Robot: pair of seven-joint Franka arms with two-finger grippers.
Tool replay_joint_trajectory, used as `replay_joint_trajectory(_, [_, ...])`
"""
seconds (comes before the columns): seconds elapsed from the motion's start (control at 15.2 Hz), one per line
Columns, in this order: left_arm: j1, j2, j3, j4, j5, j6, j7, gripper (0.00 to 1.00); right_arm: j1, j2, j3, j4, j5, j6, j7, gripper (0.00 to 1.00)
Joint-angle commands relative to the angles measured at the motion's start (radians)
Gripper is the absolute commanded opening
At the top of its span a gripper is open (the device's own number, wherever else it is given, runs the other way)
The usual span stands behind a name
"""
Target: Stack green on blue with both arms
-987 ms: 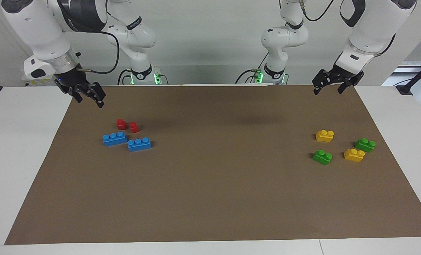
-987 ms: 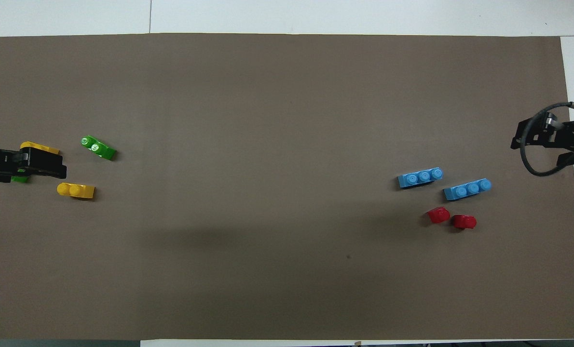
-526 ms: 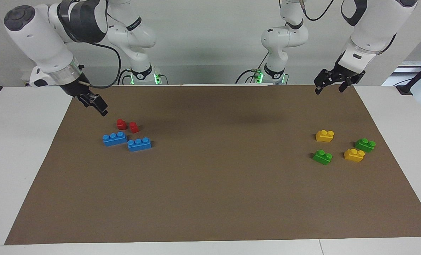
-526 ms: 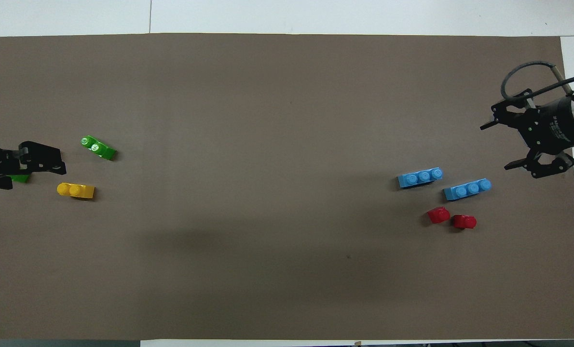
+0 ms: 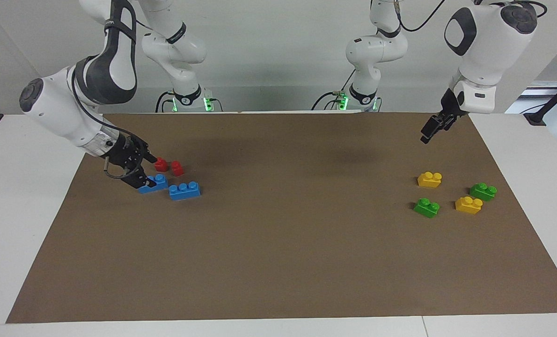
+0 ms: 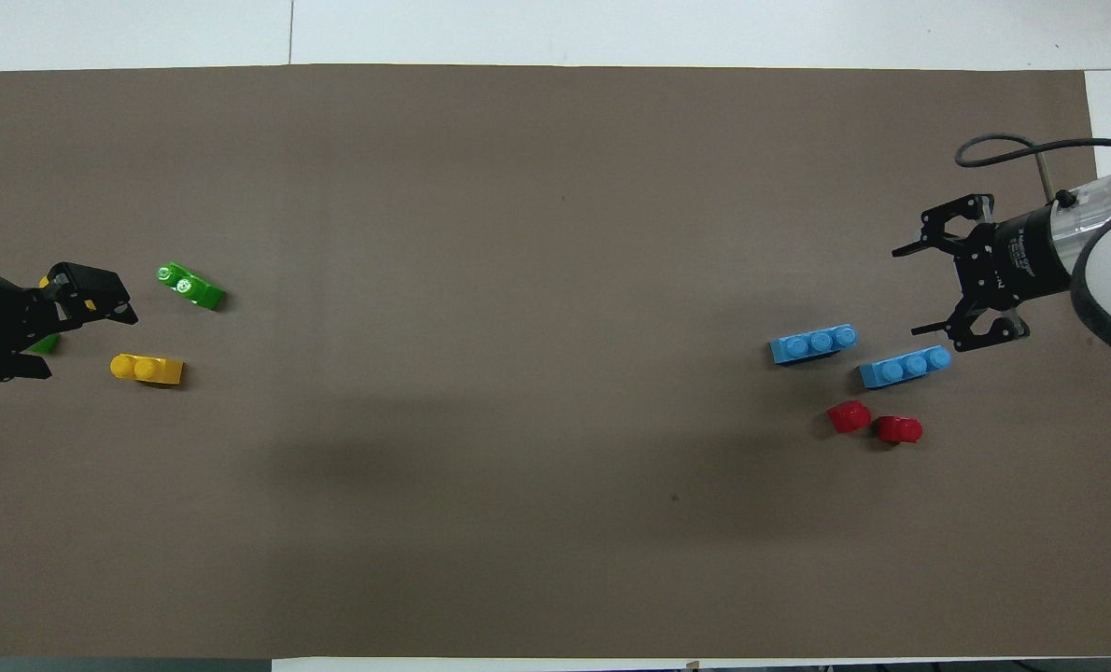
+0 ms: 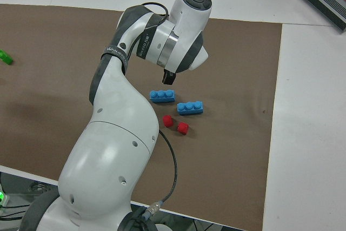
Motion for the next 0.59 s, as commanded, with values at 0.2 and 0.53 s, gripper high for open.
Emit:
replay_joint_trajectory(0.2, [0.022,0.127,-0.004,-0.012,-0.006,0.126,-0.259,1.00,-0.012,-0.015,0.010,-0.122,0.058,0.087,-0.078,0.92])
replay_joint_trajectory(0.53, [0.080,0.231,-0.004,-0.010,-0.006,0.236,-0.286,1.00,-0.006,0.007,0.010,-0.141,0.070,0.150,-0.110,0.92])
